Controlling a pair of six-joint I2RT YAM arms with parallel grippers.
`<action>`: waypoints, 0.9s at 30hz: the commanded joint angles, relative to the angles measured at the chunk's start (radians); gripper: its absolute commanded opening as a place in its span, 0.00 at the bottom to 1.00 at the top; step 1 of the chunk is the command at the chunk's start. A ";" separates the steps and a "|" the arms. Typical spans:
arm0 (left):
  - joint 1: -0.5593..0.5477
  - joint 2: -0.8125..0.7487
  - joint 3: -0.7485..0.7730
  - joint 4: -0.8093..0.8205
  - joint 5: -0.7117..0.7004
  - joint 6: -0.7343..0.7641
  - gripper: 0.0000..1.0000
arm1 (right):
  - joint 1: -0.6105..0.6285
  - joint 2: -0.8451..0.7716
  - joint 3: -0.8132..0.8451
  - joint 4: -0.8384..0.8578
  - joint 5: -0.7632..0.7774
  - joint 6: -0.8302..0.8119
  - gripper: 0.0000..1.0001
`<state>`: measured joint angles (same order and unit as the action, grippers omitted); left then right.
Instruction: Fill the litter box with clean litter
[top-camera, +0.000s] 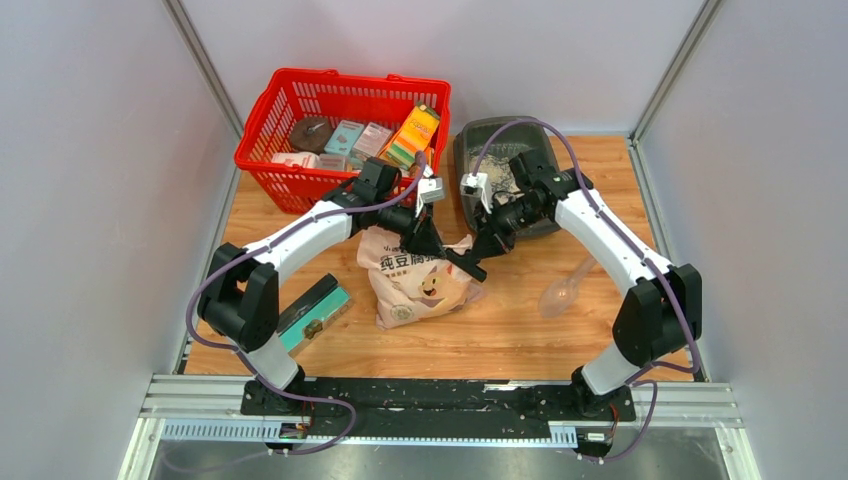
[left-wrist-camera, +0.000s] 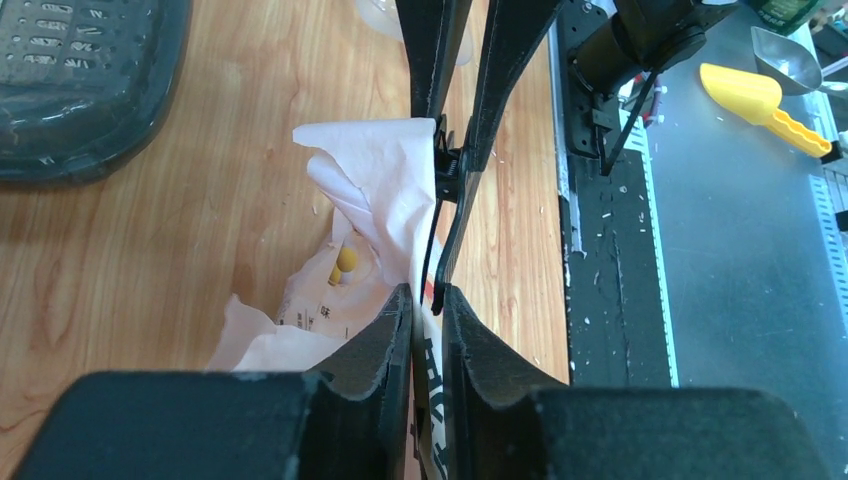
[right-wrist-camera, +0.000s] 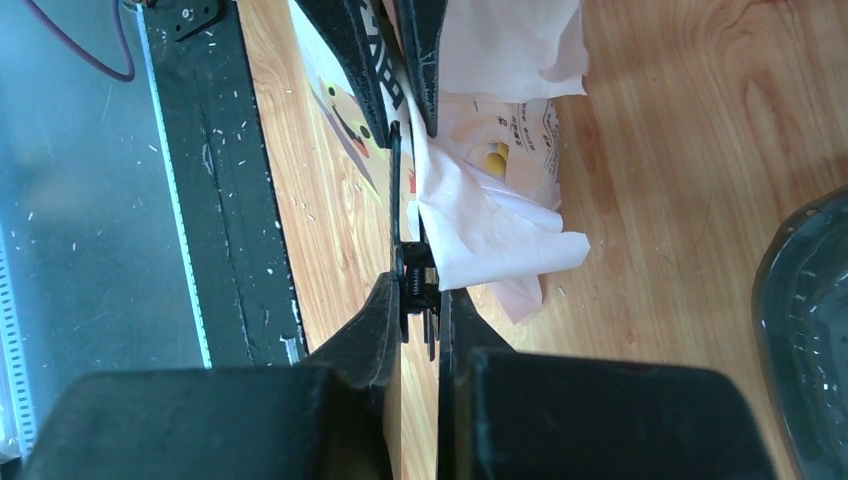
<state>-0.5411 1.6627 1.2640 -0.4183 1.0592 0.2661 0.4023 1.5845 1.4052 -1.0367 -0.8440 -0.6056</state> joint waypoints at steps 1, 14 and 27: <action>-0.010 -0.014 0.029 0.013 0.032 0.008 0.26 | -0.025 -0.038 0.041 -0.101 -0.039 -0.083 0.00; -0.007 -0.009 0.037 -0.001 0.038 0.035 0.39 | -0.057 -0.116 0.092 -0.246 -0.009 -0.178 0.00; -0.051 0.029 0.075 0.067 0.056 0.039 0.53 | -0.057 -0.058 0.075 -0.111 -0.021 -0.082 0.00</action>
<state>-0.5632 1.6646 1.2732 -0.4004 1.0752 0.2733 0.3489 1.5242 1.4349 -1.2301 -0.7937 -0.7158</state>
